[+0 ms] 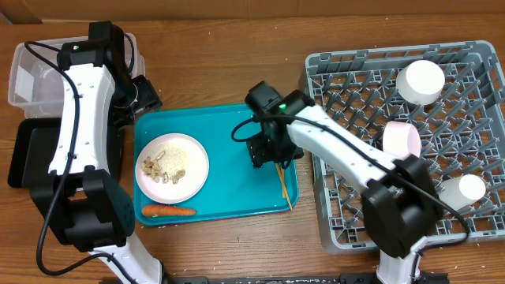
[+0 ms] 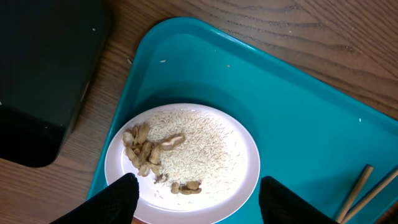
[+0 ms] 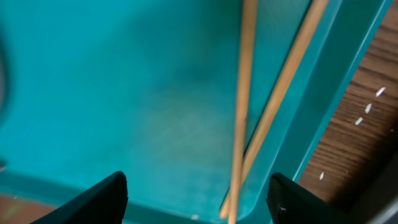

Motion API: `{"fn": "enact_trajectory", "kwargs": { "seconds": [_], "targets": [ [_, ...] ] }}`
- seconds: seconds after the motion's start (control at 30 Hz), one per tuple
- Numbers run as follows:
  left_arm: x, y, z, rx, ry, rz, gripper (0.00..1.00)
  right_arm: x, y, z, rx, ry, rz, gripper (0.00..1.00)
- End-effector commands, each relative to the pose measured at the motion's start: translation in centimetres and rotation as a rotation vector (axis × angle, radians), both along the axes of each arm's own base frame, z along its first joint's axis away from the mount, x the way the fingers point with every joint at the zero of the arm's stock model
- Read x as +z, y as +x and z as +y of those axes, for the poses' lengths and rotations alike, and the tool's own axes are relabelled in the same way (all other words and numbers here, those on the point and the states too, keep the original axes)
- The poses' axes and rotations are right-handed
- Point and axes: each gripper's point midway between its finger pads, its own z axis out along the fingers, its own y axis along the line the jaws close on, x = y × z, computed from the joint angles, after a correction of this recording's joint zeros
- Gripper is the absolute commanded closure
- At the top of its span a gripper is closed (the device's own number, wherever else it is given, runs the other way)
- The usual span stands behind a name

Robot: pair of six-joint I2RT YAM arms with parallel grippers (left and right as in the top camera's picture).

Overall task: Sort waste into correct bins and load items into the dishwasher
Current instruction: 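Grasp the wooden chopsticks on the tray with the right gripper, then lift the chopsticks and lower them into the dish rack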

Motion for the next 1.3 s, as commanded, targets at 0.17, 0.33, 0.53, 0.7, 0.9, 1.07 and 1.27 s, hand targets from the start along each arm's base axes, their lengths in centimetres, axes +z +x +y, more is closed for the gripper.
{"fn": "enact_trajectory", "kwargs": {
  "seconds": [0.17,0.33,0.53,0.7,0.9,1.07,1.27],
  "targets": [
    [1.5,-0.1,0.0,-0.017,0.013,-0.039,0.36,-5.8,-0.8,-2.8,-0.061,-0.175,0.049,0.39],
    [1.5,-0.1,0.0,-0.017,0.013,-0.040,0.36,-6.2,-1.4,-3.1,-0.061,-0.179,0.070,0.66],
    [1.5,0.0,0.0,-0.017,0.013,-0.043,0.36,-4.8,-1.0,-2.8,-0.060,-0.177,0.066,0.85],
    [1.6,0.0,0.0,-0.017,0.013,-0.045,0.36,-2.3,0.3,-1.7,-0.064,-0.141,0.022,0.94],
    [1.6,0.0,0.0,-0.017,0.013,-0.045,0.36,0.3,1.4,-1.0,-0.068,-0.092,-0.038,0.96],
    [1.6,0.0,0.0,-0.017,0.013,-0.045,0.36,3.9,2.3,-2.2,-0.099,-0.071,-0.116,0.96],
    [1.6,0.0,0.0,-0.017,0.013,-0.045,0.36,10.5,4.0,-7.5,-0.175,-0.043,-0.248,0.96]
  ]
}}
